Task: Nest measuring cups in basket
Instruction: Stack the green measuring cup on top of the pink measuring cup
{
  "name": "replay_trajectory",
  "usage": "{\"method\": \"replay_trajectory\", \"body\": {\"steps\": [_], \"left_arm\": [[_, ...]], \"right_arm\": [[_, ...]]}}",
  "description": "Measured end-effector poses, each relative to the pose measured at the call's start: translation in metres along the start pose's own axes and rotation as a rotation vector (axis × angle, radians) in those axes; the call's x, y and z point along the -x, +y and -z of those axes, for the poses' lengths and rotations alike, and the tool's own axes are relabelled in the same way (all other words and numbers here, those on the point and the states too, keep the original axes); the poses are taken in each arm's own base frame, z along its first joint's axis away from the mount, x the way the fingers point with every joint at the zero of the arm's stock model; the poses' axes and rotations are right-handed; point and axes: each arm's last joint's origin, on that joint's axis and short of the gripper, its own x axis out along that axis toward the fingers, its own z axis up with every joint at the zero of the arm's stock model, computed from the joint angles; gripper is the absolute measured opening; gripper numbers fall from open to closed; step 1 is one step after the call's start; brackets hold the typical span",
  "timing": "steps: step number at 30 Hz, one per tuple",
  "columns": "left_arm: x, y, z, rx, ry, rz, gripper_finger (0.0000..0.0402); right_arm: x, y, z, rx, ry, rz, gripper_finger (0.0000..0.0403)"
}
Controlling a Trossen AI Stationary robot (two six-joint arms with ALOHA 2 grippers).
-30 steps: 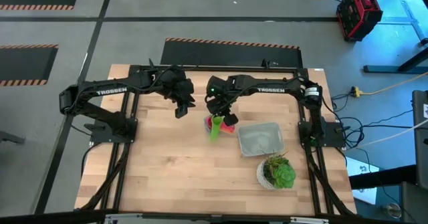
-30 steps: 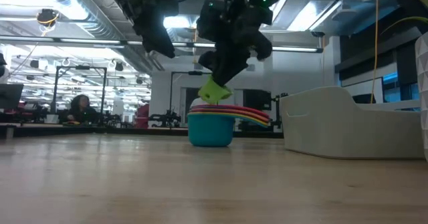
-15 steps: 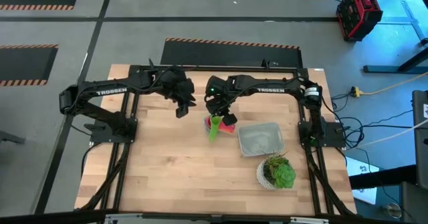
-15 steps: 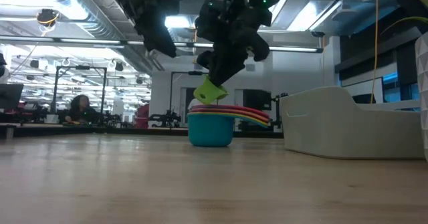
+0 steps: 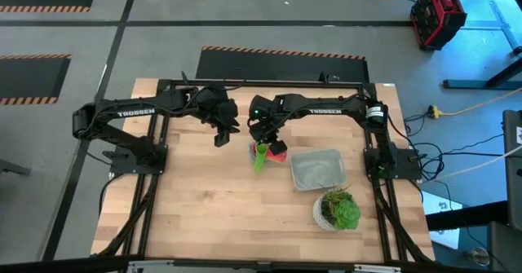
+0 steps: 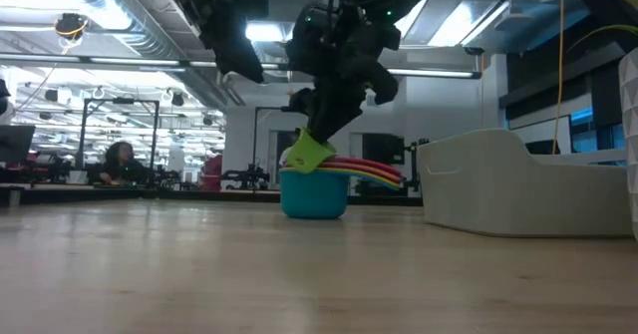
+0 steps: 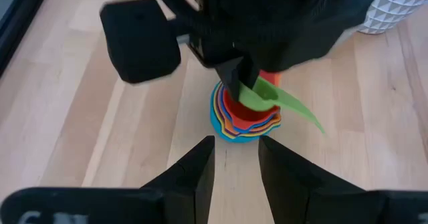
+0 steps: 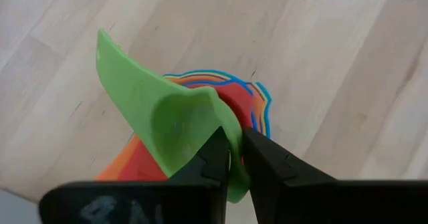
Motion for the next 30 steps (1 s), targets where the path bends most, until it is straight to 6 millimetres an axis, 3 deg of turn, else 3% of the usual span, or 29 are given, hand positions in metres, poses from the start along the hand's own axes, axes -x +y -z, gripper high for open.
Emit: {"method": "replay_trajectory", "body": {"steps": [12, 22, 30], "left_arm": [[0.0001, 0.0026, -0.0002, -0.001, 0.0, -0.086, 0.011], [0.0001, 0.0026, -0.0002, -0.001, 0.001, -0.086, 0.011], [0.0001, 0.0026, -0.0002, 0.001, 0.0, -0.084, 0.011]], "right_arm": [[-0.0008, -0.0018, 0.0, 0.001, 0.026, 0.037, 0.005], [-0.001, -0.0018, -0.0006, -0.015, 0.024, 0.043, 0.0148], [0.0076, 0.0011, -0.003, -0.015, 0.018, 0.046, 0.0158]]}}
